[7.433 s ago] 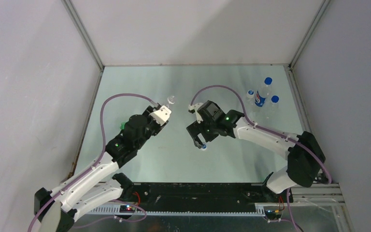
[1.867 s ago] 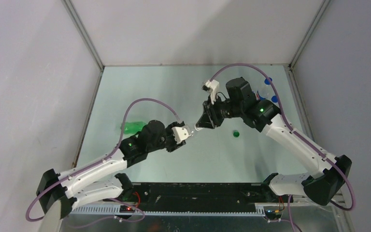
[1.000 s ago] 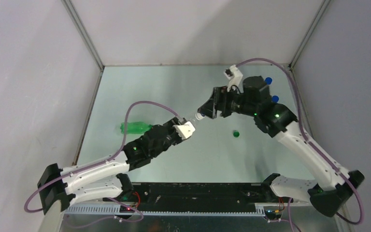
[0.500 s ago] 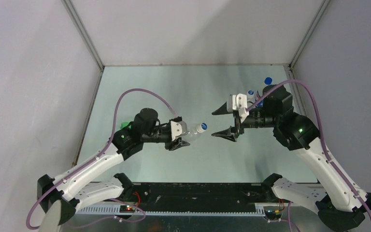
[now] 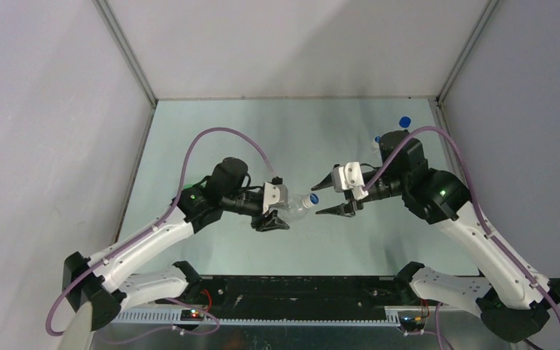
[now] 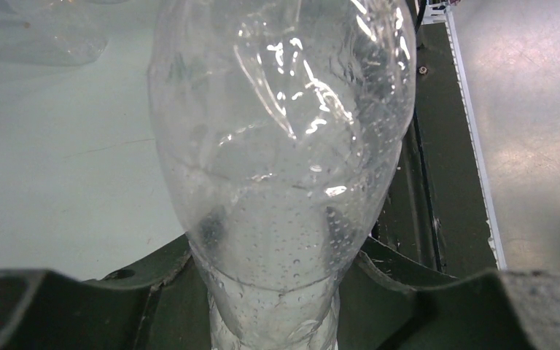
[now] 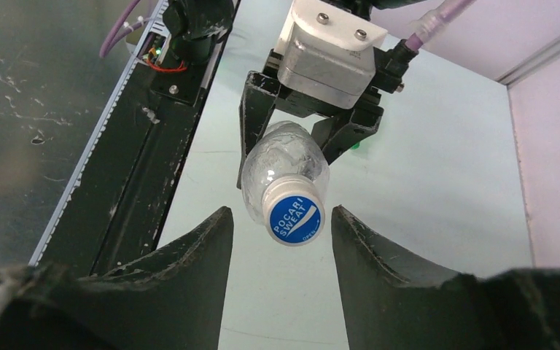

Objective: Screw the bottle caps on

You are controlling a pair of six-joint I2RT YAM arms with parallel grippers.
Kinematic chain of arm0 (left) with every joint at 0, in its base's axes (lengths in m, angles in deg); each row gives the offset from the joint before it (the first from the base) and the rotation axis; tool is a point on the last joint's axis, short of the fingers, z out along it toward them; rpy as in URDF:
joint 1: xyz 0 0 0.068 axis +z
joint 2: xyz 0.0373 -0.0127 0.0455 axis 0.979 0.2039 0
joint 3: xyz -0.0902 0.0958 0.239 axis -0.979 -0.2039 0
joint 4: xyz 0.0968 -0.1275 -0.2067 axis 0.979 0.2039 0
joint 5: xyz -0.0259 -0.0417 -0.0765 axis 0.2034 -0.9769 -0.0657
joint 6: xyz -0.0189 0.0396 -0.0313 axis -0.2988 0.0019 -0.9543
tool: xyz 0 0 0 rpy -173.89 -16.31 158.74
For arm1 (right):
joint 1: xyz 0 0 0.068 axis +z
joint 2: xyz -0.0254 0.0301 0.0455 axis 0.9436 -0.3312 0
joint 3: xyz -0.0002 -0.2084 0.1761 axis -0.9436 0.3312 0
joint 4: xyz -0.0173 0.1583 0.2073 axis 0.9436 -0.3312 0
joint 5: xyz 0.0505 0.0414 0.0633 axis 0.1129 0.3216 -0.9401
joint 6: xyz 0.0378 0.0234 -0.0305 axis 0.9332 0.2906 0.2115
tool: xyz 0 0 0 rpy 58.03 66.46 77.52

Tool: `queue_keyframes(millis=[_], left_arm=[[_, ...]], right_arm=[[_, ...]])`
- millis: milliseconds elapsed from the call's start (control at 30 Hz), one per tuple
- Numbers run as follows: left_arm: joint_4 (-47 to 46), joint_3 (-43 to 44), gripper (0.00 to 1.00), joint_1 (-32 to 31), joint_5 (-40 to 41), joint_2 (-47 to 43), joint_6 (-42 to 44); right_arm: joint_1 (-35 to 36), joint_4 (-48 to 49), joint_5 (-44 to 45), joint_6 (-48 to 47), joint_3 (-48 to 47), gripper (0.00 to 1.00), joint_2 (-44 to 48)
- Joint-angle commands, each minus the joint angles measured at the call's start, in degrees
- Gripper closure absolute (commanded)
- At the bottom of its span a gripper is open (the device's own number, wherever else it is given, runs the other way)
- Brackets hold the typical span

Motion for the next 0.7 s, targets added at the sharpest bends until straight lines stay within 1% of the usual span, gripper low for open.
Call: queue_keyframes(millis=[0,300,367,433,467,500,533,567,600,633,667], left_arm=[[0.4,3.2,1.0,0.3,-2.3,0.5,1.4],[1.4,4.2,1.0,0.2,-2.0,1.1,2.2],[1.1,4.4,1.0,0.3,-1.7,1.2,2.4],[0.7,4.7,1.0,0.2,-0.4,1.2,2.4],[0.3,4.8,1.0,0.1,1.3,1.1,2.3],[0.1,4.9,1.0,-0.1,4.0,0.9,2.1],[-1.0,4.9,1.0,-0.3,5.5,0.7,1.8],[-1.7,4.6,1.0,-0.7,10.1,0.2,1.5],[-3.9,4.4,1.0,-1.7,13.0,-0.1,0.7],[-5.2,3.8,1.0,-2.4,20.4,-0.5,0.6],[-7.2,3.5,1.0,-4.3,24.2,-0.7,1.2]], right_arm=[[0.7,-0.3,-0.9,-2.2,-1.5,0.47,-1.2],[0.8,-0.7,-0.4,-1.9,-1.4,0.61,-3.0],[0.8,-1.0,-0.3,-1.5,-1.4,0.66,-3.5],[0.8,-0.9,0.2,0.5,-1.5,0.73,-4.4],[0.8,-0.9,0.5,1.4,-1.4,0.81,-4.7],[0.8,-0.7,1.4,3.6,-1.4,0.85,-5.3],[0.8,-0.5,2.1,5.1,-1.4,0.95,-5.6],[0.8,0.1,4.0,9.1,-1.5,0.99,-6.6],[0.8,1.1,5.5,11.5,-1.5,1.0,-7.1],[0.7,1.7,9.0,17.7,-1.4,1.0,-8.6],[0.3,2.7,10.8,21.1,-1.4,1.0,-9.4]])
